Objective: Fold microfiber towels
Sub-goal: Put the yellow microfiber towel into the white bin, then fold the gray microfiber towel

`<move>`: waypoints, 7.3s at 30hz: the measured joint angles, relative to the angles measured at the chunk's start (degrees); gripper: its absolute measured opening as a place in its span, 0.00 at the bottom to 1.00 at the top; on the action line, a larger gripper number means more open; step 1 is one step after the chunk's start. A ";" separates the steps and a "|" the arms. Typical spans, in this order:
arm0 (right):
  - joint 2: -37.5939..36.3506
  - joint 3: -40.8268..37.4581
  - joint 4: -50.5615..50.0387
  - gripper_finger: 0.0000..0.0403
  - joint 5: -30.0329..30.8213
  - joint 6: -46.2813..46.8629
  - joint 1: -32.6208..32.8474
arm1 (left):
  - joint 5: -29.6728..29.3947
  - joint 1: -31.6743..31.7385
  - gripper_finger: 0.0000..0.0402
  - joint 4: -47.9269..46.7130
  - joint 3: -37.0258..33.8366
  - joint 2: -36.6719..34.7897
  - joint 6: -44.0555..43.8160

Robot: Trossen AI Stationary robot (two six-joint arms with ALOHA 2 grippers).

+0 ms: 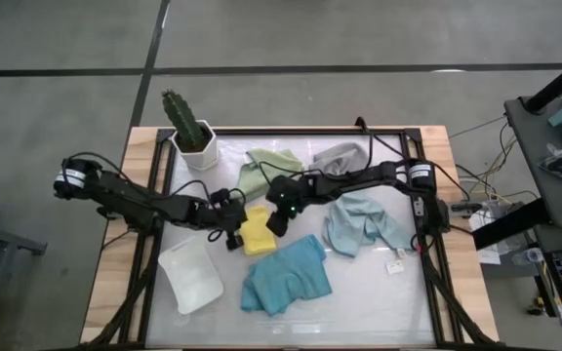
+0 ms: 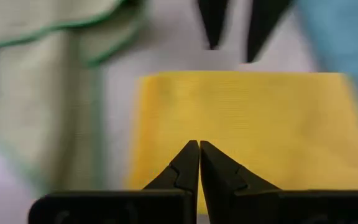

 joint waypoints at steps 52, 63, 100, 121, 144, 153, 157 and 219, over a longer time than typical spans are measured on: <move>8.74 -0.79 21.61 0.21 -5.74 8.04 -0.11 | 4.68 -1.90 0.00 5.34 -1.30 8.41 1.85; 6.66 -0.84 21.96 0.04 -5.92 2.42 -0.21 | 4.66 -1.90 0.00 2.15 -1.06 2.29 2.15; -12.55 0.13 9.04 0.03 -4.38 4.28 5.50 | -7.65 -2.01 0.00 -0.68 -6.00 -33.40 21.57; 7.40 24.61 14.37 0.03 -8.37 4.11 11.72 | -2.72 -2.42 0.00 8.17 -10.93 -44.72 25.03; 29.56 52.74 14.14 0.03 -9.09 -0.41 11.53 | -2.73 -2.41 0.00 7.98 -13.04 -48.21 25.62; 29.62 51.25 14.11 0.03 -7.32 -5.08 12.18 | -2.72 -2.42 0.00 9.17 -13.14 -48.90 25.59; 29.62 50.10 14.39 0.03 -4.53 -6.85 12.36 | -2.72 -2.41 0.00 10.22 -13.16 -48.92 25.58; 11.46 36.74 -16.55 0.23 -3.13 -30.82 13.79 | -2.72 -2.38 0.00 11.82 -13.19 -48.09 25.46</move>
